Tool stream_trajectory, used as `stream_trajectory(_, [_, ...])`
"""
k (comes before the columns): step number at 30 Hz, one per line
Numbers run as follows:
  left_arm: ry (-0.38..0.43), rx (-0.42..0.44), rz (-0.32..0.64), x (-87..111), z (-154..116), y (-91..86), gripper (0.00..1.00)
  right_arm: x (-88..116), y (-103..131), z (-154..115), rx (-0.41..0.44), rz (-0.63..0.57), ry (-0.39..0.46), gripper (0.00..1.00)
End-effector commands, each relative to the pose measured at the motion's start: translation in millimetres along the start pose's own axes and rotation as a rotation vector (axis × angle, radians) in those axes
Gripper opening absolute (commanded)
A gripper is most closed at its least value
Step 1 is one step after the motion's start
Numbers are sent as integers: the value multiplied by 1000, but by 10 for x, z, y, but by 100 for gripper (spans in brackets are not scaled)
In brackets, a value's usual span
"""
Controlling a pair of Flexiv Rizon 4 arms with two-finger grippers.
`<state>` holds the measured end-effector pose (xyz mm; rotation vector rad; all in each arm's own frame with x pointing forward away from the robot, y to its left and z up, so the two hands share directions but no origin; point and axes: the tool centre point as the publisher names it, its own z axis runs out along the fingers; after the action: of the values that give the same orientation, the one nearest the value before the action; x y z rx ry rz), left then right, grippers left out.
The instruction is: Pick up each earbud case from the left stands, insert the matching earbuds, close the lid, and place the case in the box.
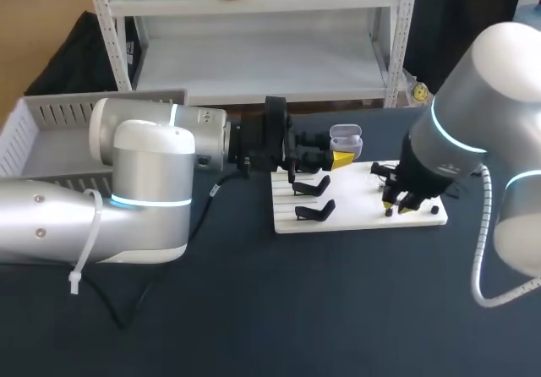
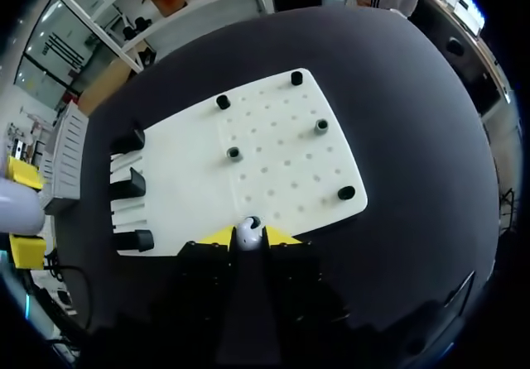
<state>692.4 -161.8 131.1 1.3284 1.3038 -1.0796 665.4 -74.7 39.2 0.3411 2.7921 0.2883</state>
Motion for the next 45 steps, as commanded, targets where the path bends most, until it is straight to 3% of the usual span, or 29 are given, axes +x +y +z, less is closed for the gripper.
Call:
stream_trajectory(1, [1,0,0,-1,5,6,0,33,-72,-252,33,-19,-24,0])
stream_trajectory(12, [1,0,0,-1,5,6,0,-62,-139,-797,79,-116,10,0])
stream_trajectory(25, [1,0,0,-1,5,6,0,-4,220,-1462,78,-316,75,0])
stream_trajectory(31, [1,0,0,-1,5,6,0,-1,436,-1708,-4,-356,70,0])
stream_trajectory(45, [1,0,0,-1,5,6,0,16,884,-1844,-51,-522,70,0])
